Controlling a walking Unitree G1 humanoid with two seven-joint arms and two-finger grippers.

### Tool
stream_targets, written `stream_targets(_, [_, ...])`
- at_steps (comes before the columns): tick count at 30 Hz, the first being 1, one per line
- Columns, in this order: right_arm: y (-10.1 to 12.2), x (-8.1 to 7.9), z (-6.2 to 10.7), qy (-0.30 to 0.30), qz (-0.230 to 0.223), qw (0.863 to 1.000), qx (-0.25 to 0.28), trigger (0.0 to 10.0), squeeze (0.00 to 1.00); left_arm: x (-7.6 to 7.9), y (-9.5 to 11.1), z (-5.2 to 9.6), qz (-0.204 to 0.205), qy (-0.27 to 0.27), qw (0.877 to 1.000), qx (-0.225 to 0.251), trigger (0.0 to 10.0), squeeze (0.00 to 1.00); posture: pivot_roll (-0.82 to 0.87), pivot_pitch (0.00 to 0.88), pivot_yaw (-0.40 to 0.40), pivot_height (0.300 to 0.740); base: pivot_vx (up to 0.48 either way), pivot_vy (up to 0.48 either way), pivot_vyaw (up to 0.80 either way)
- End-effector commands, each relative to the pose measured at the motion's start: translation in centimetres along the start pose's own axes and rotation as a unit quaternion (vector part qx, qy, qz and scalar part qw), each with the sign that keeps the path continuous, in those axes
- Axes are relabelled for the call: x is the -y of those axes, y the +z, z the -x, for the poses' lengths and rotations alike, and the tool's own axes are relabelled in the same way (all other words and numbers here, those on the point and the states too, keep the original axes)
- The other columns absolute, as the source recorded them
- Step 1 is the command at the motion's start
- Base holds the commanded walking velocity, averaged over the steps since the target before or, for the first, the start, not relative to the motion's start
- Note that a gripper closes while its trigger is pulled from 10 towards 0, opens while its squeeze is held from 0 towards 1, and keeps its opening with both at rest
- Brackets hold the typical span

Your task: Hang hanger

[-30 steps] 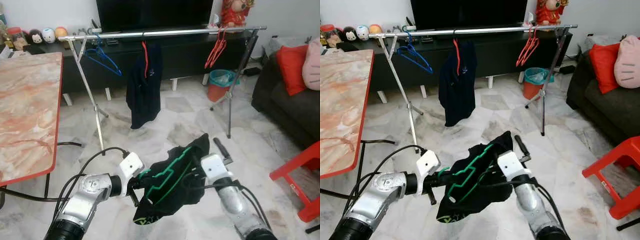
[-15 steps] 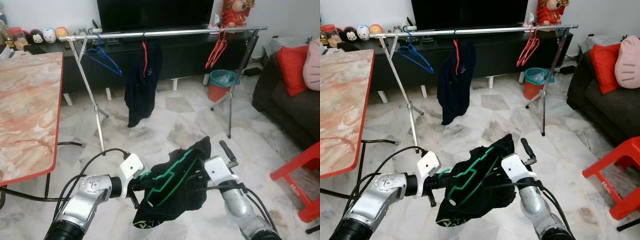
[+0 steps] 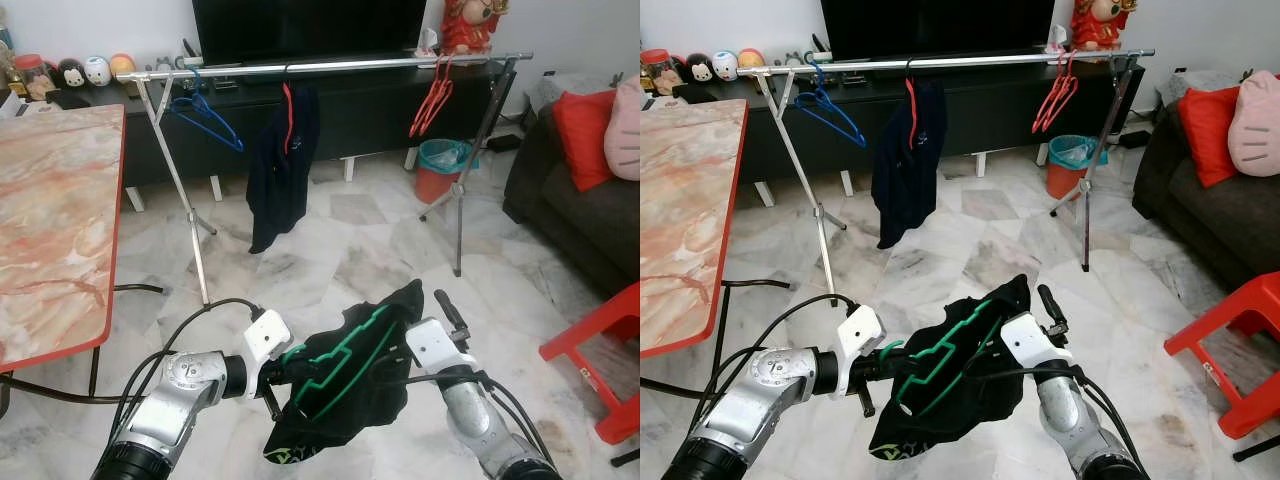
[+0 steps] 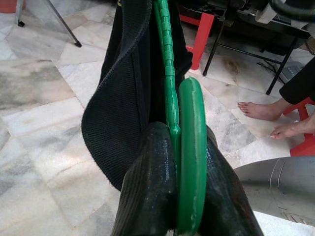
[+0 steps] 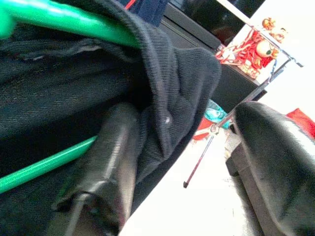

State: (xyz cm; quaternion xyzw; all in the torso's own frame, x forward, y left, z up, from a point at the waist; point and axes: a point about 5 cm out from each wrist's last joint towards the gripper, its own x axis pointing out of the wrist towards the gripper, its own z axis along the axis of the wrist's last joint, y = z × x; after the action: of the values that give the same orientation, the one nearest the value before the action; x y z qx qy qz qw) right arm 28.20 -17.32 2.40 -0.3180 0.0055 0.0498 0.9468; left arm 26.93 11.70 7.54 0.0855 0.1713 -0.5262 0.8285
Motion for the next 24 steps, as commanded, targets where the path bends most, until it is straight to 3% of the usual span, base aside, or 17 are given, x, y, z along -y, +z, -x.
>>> stream_targets(1, [-0.6,0.8,0.0,-0.018,0.004,1.000,-0.020,0.0,0.00,0.1,1.1,0.2,-0.012,-0.008,1.000,0.024,10.0,0.00,0.01,0.000,-0.047,0.740,0.000,0.000,0.00])
stream_targets(19, [-1.0,1.0,0.0,-0.027,0.020,0.999,-0.027,0.0,0.00,0.3,0.8,1.1,-0.015,-0.016,1.000,0.018,10.0,0.00,0.01,0.000,-0.042,0.740,0.000,0.000,0.00])
stream_targets(24, [-1.3,0.9,0.1,-0.023,0.023,0.999,-0.035,0.0,0.00,0.4,-0.1,2.0,-0.032,-0.025,0.999,-0.016,10.0,0.00,0.01,0.000,-0.043,0.740,0.000,0.000,0.00])
